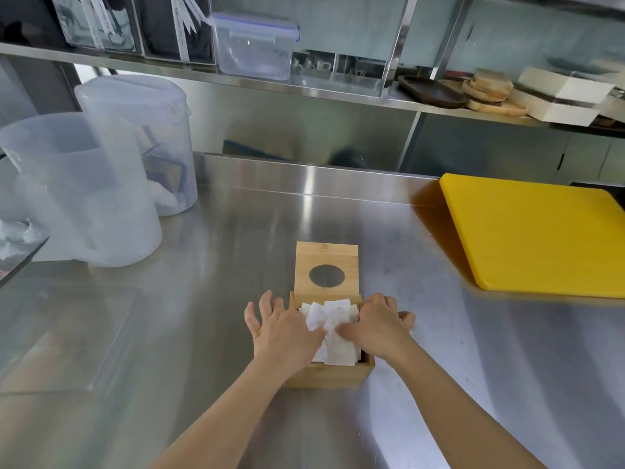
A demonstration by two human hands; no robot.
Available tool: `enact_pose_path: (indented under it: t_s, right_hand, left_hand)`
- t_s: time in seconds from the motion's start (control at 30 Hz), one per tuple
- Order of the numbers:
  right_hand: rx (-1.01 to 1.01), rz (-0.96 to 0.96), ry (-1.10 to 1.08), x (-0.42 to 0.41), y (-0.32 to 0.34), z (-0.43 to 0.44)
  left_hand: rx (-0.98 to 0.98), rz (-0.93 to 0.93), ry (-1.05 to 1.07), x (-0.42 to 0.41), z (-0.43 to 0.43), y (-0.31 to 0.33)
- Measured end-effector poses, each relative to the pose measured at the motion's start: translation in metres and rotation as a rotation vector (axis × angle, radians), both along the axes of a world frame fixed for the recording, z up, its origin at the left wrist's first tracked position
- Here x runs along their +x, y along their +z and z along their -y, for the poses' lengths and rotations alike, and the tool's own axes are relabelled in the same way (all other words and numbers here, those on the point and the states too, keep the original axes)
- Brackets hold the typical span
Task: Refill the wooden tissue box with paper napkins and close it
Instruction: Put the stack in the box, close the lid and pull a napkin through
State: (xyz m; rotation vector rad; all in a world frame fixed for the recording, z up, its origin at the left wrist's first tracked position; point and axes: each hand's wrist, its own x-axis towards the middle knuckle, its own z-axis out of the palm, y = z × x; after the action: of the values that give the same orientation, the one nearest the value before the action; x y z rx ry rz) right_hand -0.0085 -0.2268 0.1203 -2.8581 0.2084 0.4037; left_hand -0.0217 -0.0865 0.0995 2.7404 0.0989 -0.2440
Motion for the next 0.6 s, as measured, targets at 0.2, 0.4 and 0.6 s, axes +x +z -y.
enact_pose_path:
  t_s: [0.2,0.4,0.6]
  right_hand:
    - [-0.015,-0.081,0.017,-0.002,-0.017,-0.004]
    - [-0.106,-0.078,0.059,-0.008,-0.029,-0.005]
    - [-0.186,0.051,0.062,-0.015,-0.038,-0.007]
  left_hand:
    - [0.137,-0.059,-0.107,0.005,0.005,-0.012]
    - [0.2,-0.052,-0.128,0.003,0.006,-0.022]
    - [0.103,0.069,-0.08,-0.004,0.003,-0.024]
